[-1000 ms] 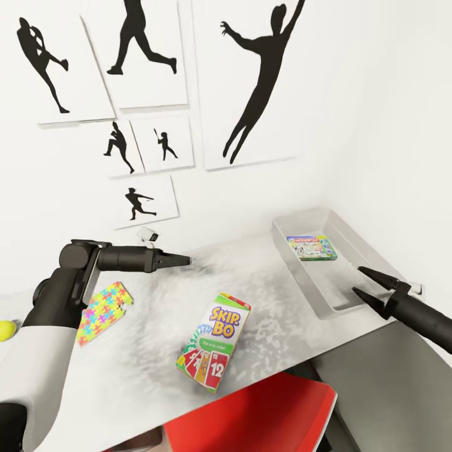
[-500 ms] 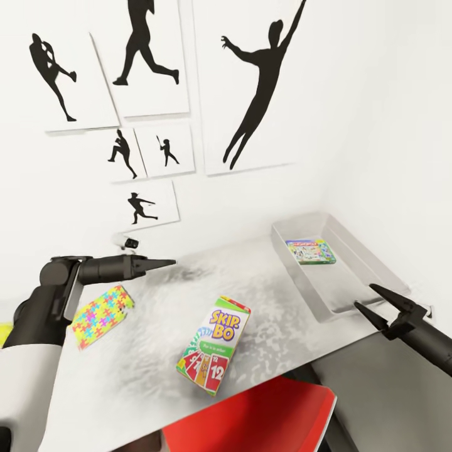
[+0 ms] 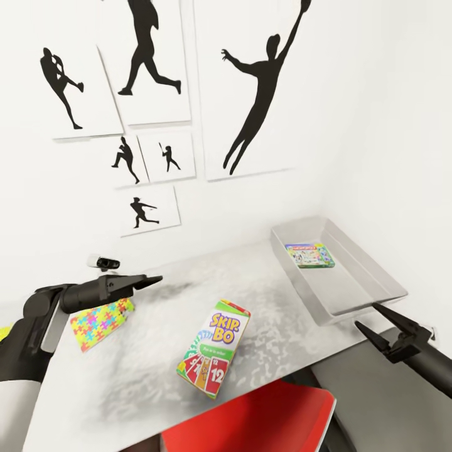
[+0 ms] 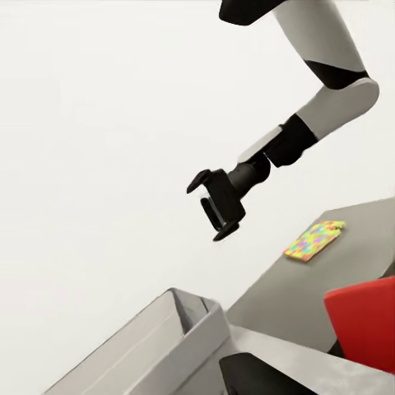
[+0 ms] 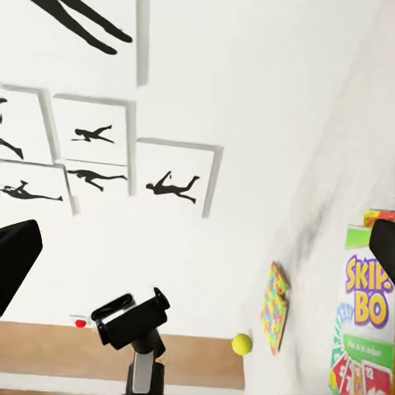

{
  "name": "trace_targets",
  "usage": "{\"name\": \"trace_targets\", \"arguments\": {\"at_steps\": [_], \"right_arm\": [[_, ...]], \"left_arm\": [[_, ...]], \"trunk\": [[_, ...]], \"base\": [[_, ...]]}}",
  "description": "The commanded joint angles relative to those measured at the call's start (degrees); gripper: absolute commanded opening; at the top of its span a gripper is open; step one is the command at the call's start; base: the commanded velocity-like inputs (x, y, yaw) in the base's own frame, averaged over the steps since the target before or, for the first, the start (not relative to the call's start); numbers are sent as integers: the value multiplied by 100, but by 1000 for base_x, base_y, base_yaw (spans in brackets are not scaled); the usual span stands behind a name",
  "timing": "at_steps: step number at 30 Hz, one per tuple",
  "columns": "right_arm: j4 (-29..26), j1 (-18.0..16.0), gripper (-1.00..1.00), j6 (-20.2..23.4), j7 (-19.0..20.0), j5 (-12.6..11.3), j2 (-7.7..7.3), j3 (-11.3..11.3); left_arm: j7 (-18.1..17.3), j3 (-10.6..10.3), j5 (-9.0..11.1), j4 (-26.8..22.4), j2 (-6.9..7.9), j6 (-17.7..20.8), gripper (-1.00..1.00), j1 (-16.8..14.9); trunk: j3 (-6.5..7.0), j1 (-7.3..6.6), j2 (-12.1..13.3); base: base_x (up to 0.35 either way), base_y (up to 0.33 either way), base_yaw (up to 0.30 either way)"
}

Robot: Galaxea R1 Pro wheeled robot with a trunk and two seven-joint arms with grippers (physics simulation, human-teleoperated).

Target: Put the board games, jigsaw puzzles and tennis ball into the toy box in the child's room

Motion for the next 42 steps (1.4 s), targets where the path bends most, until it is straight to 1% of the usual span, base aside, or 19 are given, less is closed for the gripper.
{"name": "trace_targets", "arguments": {"at_steps": [1, 2, 4, 6, 8, 9, 11, 14, 15, 17, 21, 25, 28, 29, 33, 38, 42], "right_arm": [[0, 5, 100, 19, 95, 54, 12, -3], [-1, 9, 100, 19, 109, 55, 21, -1], [-2, 19, 100, 19, 140, 62, 86, 1], [-3, 27, 100, 19, 152, 86, 157, 2], [-3, 49, 100, 19, 157, 117, 217, 1], [-3, 89, 100, 19, 159, 154, 276, 0], [-3, 143, 100, 19, 157, 199, 338, 8], [-3, 178, 100, 19, 150, 233, 382, 25], [-3, 182, 100, 19, 149, 238, 389, 28], [-3, 198, 100, 19, 151, 250, 406, 26], [-2, 213, 100, 19, 151, 256, 419, 26], [13, 217, 100, 19, 135, 264, 434, 36], [19, 218, 100, 19, 133, 312, 513, 32], [20, 219, 100, 19, 134, 360, 557, 26], [22, 219, 100, 19, 141, 515, 618, 11], [23, 219, 100, 19, 167, 599, 632, -13], [23, 219, 100, 19, 160, 606, 637, -14]], "left_arm": [[-22, 69, 11, -6, 8, 48, 100, 116], [-22, 116, 15, -8, 9, 43, 100, 168], [-22, 289, 25, -10, 10, 22, 100, 339], [-22, 365, 31, -16, 9, -21, 100, 476], [-22, 397, 35, -20, 8, -84, 100, 585], [-22, 417, 36, -23, 7, -172, 100, 701], [-22, 442, 39, -23, 9, -298, 100, 826], [-22, 468, 48, -102, 22, -374, 100, 913], [-22, 485, 57, -136, 27, -381, 100, 931], [-22, 598, 130, -247, 36, -383, 100, 981], [-22, 669, 202, -374, 20, -382, 100, 1016], [-22, 689, 221, -418, 17, -382, 100, 1039], [-22, 717, 230, -442, 28, -382, 100, 1095], [-22, 727, 232, -466, 33, -382, 100, 1119], [-22, 739, 235, -520, 35, -382, 100, 1156], [-22, 730, 236, -559, 27, -382, 100, 1167], [-22, 730, 236, -562, 25, -382, 100, 1169]], "trunk": [[0, 4, -10], [10, 4, -10], [29, 4, -10], [48, 4, -10], [67, 4, -10], [76, 4, -10], [95, 4, -10], [124, 4, -10], [133, 4, -10], [153, 4, -10], [191, 4, -10], [229, 4, -10], [255, 4, -10], [259, 4, -10], [270, 4, -10], [272, 4, -10], [273, 4, -10]], "base": [[0, 0, 0], [0, 0, 0], [0, 0, 0], [0, 0, 0], [0, 0, 0], [0, 0, 0], [0, 0, 0], [0, 0, 0], [0, 0, 0], [0, 0, 0], [0, 0, 0], [0, 0, 0], [0, 0, 0], [0, 0, 0], [0, 0, 0], [0, 0, 0], [0, 0, 0]]}}
